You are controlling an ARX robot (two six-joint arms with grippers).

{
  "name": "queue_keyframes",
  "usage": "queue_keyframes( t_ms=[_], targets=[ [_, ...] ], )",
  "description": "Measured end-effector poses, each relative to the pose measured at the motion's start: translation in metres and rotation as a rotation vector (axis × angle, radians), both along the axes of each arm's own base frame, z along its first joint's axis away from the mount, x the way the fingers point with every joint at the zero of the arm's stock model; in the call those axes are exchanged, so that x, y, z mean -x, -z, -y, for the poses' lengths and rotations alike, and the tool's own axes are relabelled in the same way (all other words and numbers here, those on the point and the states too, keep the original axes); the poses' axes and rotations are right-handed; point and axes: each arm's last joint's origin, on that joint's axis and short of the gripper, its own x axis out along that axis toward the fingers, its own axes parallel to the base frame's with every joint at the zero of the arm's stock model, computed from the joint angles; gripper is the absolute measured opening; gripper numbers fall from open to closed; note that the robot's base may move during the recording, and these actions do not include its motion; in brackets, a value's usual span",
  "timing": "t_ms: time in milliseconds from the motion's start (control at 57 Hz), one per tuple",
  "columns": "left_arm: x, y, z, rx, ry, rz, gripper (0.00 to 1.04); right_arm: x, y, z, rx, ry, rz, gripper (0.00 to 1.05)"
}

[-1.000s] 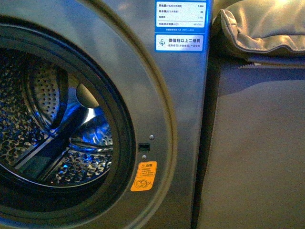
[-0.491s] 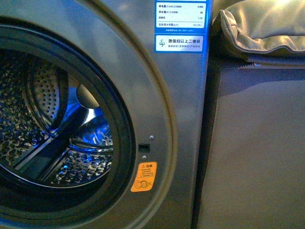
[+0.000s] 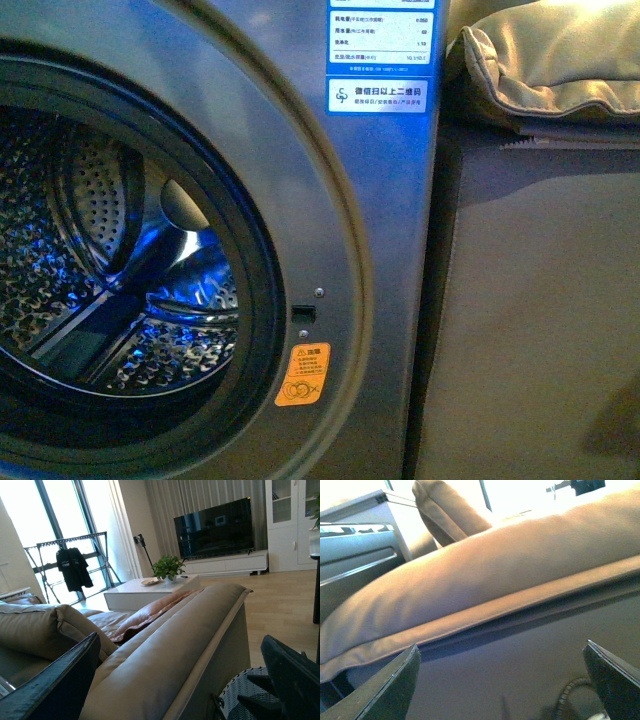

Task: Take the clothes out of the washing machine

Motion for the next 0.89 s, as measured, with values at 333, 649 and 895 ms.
queue_keyframes(
  t_ms=[333, 649, 895],
  targets=[
    [0.000, 0.000, 0.000, 0.000, 0.000, 0.000, 0.98, 0.013, 0.077, -0.079, 0.169, 0.053, -0.210, 0.71],
    [0.000, -0.002, 0.003, 0.012, -0.055, -0.077, 0.98, 0.029, 0.102, -0.085, 0.263, 0.034, -0.231, 0.06],
    [-0.011, -0.006, -0.024, 0.148, -0.748, -0.506, 0.98, 0.037, 0.111, -0.085, 0.267, 0.036, -0.230, 0.02]
  ],
)
